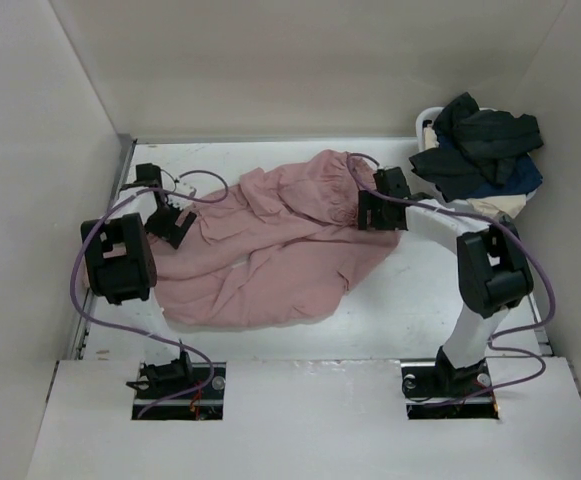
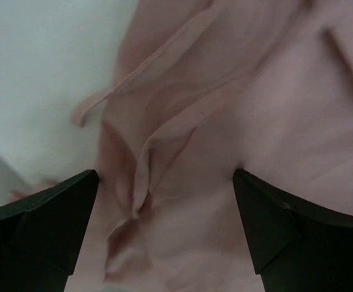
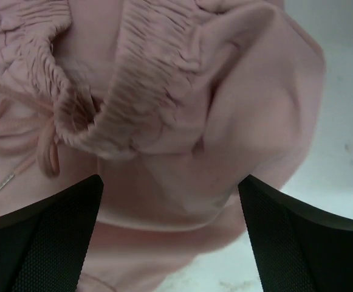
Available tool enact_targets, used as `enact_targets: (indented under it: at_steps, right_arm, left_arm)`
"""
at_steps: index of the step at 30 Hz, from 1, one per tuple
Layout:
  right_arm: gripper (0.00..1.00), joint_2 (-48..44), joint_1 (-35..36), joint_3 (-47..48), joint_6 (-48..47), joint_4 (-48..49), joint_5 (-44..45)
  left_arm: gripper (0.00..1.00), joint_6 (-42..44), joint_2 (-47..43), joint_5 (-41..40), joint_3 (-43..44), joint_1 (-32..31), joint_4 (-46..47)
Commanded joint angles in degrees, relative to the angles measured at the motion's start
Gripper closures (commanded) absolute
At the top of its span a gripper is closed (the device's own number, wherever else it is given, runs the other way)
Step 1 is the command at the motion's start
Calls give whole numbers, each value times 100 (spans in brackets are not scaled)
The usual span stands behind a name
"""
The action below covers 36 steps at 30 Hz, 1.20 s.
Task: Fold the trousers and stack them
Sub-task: Flatten the trousers out
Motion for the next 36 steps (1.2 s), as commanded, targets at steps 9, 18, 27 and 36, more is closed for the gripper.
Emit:
enact_targets:
  at_steps: [9,18,27,36]
  right_arm:
    - [94,-243,-200,158,7,-281,4]
    - [100,-1747,-174,-932,376,-773,128]
    - [91,-1774,-130,-696,508,-668,-83]
    - [88,-1809,-138,-740,157,-659,-250]
  left_arm:
    - [100,-18,214,-457,226,107,965]
    - [97,-81,1020,-731,3422,-823,2480]
    - [36,682,-38,365,2639,-747,1814]
    - [36,4486,-2983,1194,-823,1222,-1218]
